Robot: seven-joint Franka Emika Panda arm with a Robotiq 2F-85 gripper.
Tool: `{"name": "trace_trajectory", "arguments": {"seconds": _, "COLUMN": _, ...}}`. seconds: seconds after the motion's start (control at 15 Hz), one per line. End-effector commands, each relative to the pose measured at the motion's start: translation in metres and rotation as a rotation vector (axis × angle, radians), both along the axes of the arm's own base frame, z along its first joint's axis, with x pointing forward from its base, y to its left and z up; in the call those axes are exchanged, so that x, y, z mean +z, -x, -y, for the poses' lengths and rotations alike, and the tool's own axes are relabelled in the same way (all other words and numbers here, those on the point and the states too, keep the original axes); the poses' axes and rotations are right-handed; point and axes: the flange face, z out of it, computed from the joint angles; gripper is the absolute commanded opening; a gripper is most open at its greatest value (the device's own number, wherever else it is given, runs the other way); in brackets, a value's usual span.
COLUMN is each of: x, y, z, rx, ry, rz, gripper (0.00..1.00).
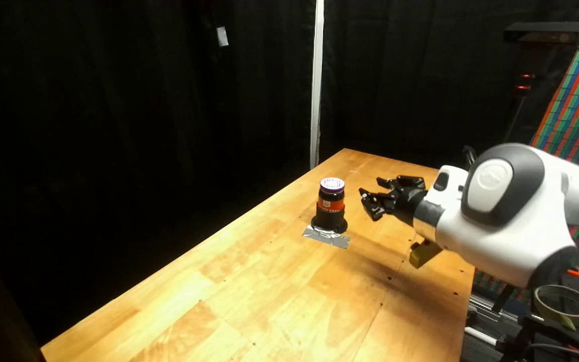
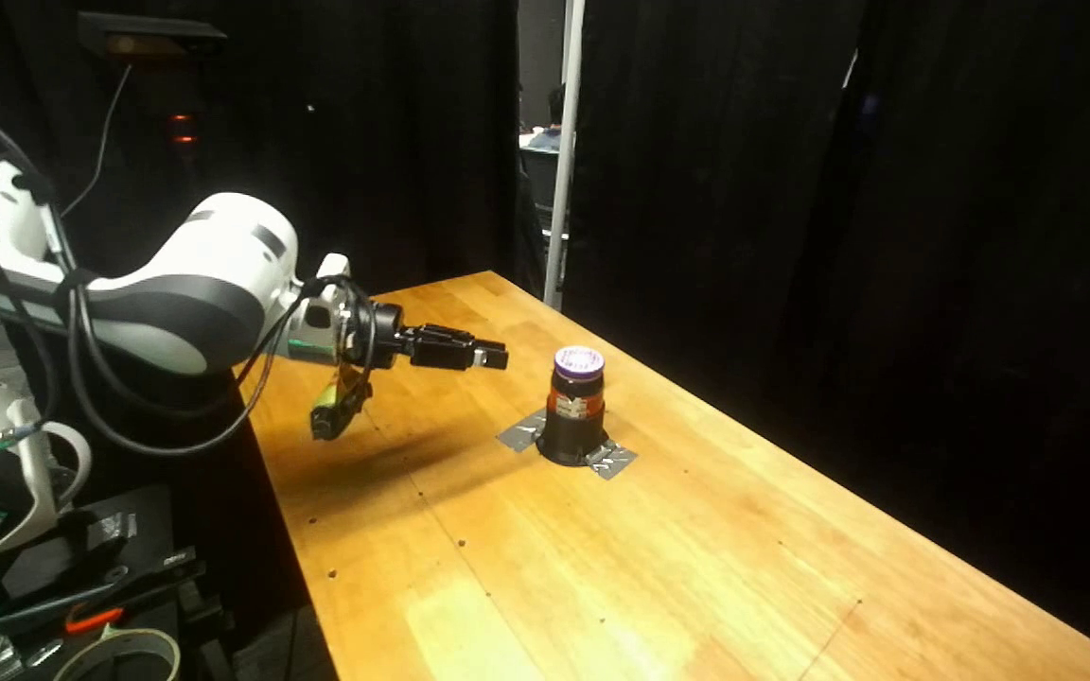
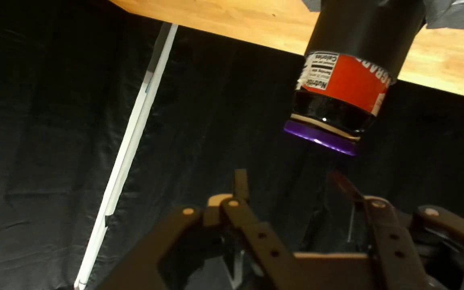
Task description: Put the rubber band on the jar.
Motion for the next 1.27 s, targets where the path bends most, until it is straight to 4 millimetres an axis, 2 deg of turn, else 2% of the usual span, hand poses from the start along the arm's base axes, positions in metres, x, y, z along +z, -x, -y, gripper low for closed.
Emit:
{"name": "trace_trajectory", "arguments": {"seconds": 0.0, "x": 0.078, "y": -0.038, "z": 0.045, "rx": -0.010, "ry": -0.024, "rz": -0.173, "gripper": 0.86}}
{"name": "trace_trajectory", "arguments": {"seconds": 0.13, "x": 0.120, "y": -0.060, "z": 0.082, "rx": -0.009, "ry": -0.029, "rz": -0.247, "gripper": 0.99}}
{"name": "trace_trajectory", "arguments": {"seconds": 0.33, "x": 0.171, "y": -0.078, "z": 0.145, "rx": -0.021, "ry": -0.016, "rz": -0.368, "gripper": 1.00}}
{"name": "trace_trajectory", "arguments": {"seconds": 0.4, "x": 0.182, "y": -0.082, "z": 0.160, "rx": -0.026, "ry": -0.025, "rz": -0.419, "gripper": 1.00}}
{"name": "trace_trajectory", "arguments": {"seconds": 0.53, "x": 0.204, "y": -0.081, "z": 0.175, "rx": -0.035, "ry": -0.057, "rz": -0.549, "gripper": 1.00}}
{"name": "trace_trajectory", "arguments": {"seconds": 0.6, "x": 0.218, "y": -0.082, "z": 0.176, "rx": -0.032, "ry": -0.078, "rz": -0.612, "gripper": 1.00}}
{"name": "trace_trajectory", "arguments": {"seconds": 1.0, "x": 0.265, "y": -0.094, "z": 0.147, "rx": 0.173, "ry": -0.208, "rz": -0.901, "gripper": 1.00}}
{"name": "trace_trajectory", "arguments": {"seconds": 1.13, "x": 0.257, "y": -0.094, "z": 0.138, "rx": 0.216, "ry": -0.199, "rz": -0.939, "gripper": 1.00}}
{"name": "trace_trajectory", "arguments": {"seconds": 1.2, "x": 0.240, "y": -0.092, "z": 0.145, "rx": 0.152, "ry": -0.152, "rz": -0.901, "gripper": 1.00}}
